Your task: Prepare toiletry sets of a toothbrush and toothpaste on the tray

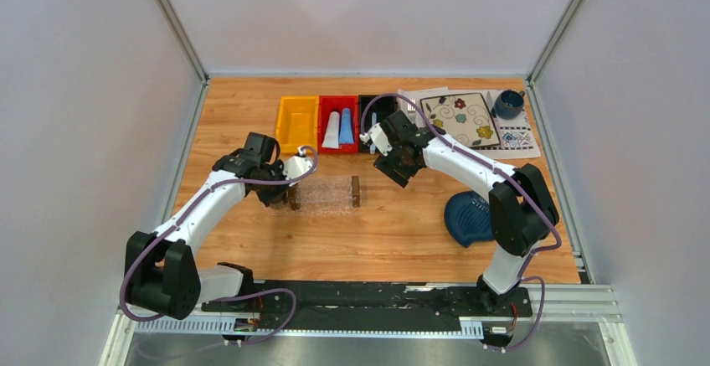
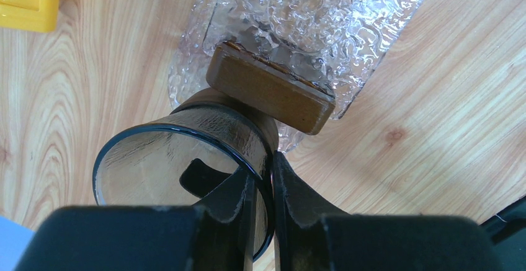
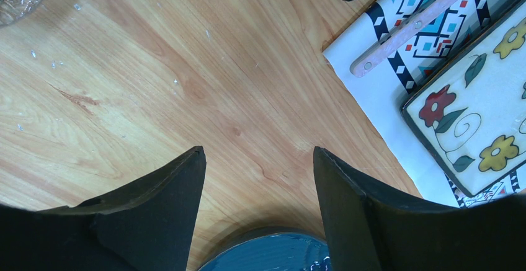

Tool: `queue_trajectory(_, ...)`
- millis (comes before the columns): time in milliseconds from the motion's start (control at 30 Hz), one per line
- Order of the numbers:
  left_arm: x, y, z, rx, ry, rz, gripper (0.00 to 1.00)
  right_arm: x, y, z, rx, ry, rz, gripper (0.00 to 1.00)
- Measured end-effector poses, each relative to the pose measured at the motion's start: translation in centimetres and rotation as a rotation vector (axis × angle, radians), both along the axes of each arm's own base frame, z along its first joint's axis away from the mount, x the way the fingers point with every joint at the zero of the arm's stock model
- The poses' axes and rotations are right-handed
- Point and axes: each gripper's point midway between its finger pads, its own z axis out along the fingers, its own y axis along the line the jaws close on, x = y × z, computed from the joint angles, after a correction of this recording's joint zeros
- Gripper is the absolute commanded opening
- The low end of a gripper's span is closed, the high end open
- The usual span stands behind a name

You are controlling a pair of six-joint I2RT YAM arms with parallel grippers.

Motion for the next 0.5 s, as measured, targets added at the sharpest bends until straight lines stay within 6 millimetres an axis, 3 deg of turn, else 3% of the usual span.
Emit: queue_trajectory(500,-0.28,0.03,0.0,0.014,0.004,-0.006,0.0,0.0,-0.01,0.0,0.0,0.0,0.0,0.69)
